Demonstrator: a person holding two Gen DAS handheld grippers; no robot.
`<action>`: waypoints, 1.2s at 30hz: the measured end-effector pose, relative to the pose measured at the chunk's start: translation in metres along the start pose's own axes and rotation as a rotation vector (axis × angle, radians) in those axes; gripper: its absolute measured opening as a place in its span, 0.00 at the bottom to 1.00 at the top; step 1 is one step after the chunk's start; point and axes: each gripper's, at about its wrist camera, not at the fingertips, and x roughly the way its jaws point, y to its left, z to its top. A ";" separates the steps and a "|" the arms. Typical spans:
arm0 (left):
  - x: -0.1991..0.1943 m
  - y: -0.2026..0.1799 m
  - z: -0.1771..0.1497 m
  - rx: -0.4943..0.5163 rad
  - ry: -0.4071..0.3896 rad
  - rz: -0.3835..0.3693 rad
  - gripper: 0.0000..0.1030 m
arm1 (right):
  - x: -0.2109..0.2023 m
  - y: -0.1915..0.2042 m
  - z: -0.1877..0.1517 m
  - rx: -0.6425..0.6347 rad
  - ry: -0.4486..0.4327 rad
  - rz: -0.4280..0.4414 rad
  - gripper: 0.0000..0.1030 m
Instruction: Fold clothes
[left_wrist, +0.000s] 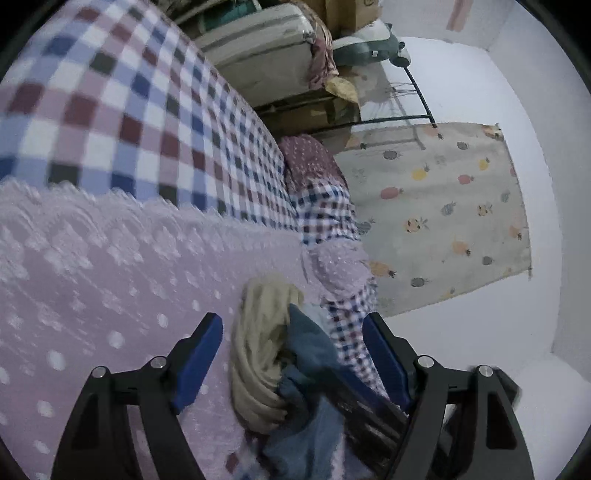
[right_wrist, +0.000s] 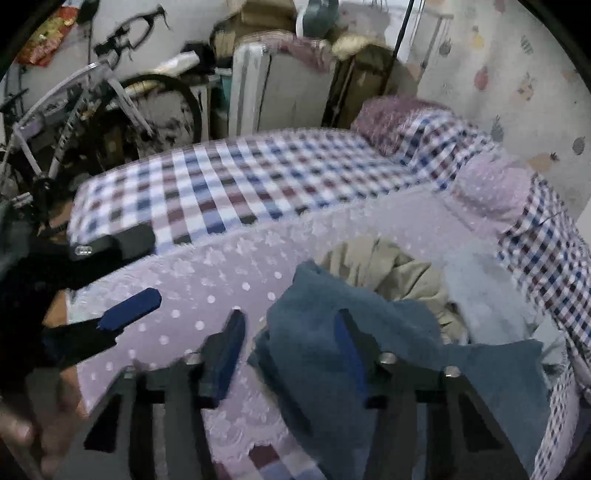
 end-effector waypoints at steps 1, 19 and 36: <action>0.005 0.001 -0.002 -0.009 0.008 -0.005 0.79 | 0.005 -0.002 -0.002 -0.005 0.015 -0.004 0.07; 0.067 -0.048 -0.064 0.164 0.175 0.010 0.79 | -0.101 -0.216 -0.192 0.664 0.071 -0.392 0.25; 0.042 -0.036 -0.047 0.044 0.072 -0.043 0.79 | -0.016 -0.072 -0.055 -0.039 -0.040 -0.110 0.41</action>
